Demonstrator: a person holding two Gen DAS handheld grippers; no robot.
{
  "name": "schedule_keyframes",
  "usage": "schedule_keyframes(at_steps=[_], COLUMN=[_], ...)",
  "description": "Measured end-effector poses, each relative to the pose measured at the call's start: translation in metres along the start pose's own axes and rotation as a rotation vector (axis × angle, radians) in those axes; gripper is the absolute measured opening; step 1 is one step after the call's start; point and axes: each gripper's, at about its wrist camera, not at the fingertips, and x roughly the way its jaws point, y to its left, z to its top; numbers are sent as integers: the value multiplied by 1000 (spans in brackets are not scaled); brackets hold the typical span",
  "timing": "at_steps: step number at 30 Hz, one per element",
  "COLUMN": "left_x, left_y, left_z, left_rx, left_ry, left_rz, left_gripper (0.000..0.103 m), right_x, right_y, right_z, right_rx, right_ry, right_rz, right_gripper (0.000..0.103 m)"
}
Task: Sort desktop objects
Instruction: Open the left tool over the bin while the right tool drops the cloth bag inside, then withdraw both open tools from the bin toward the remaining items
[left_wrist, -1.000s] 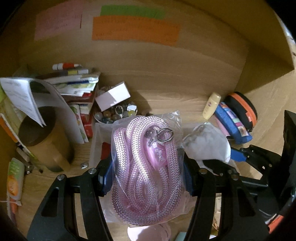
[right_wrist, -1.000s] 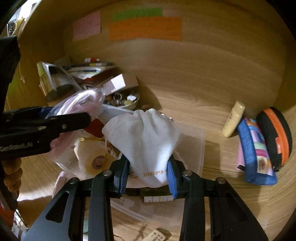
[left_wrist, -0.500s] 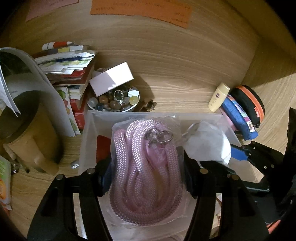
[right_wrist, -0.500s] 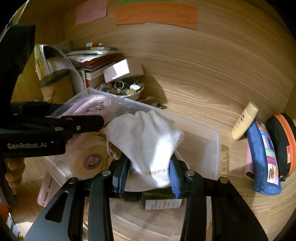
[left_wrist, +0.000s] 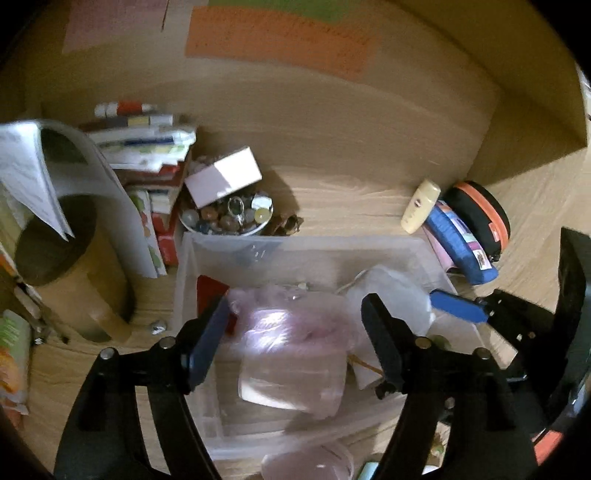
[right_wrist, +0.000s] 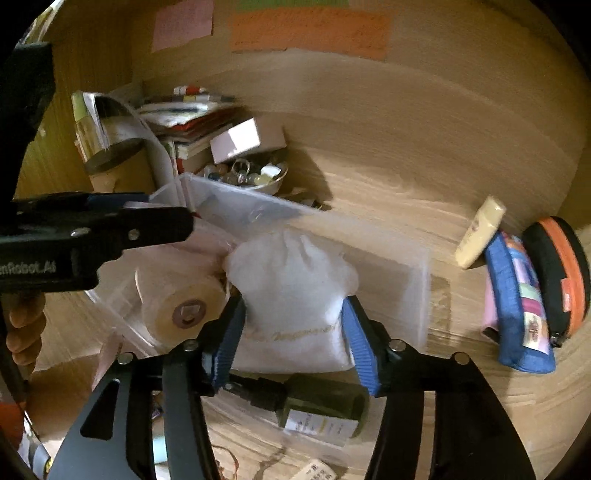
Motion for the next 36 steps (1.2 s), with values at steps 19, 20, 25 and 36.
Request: schedule_keyframes(at_steps=[19,20,25,36], left_x=[-57,-58,-59,-43], left_y=[-13,-13,-13,-13], left_z=[-39,-42,-57,-90], left_rx=[45,45,47,25], left_ry=[-30,-25,4,80], left_rz=[82,84,92,78], left_gripper=[80,81,82,82], right_x=[-70,-72,-76,-60], right_y=[-6,-8,-12,-23], right_z=[-27,-30,-44,-80], right_rx=[38,42,58,123], right_ry=[-92,-90,-71,22], right_rz=[-47,-47,-48,-22], right_gripper=[72,72,72,72])
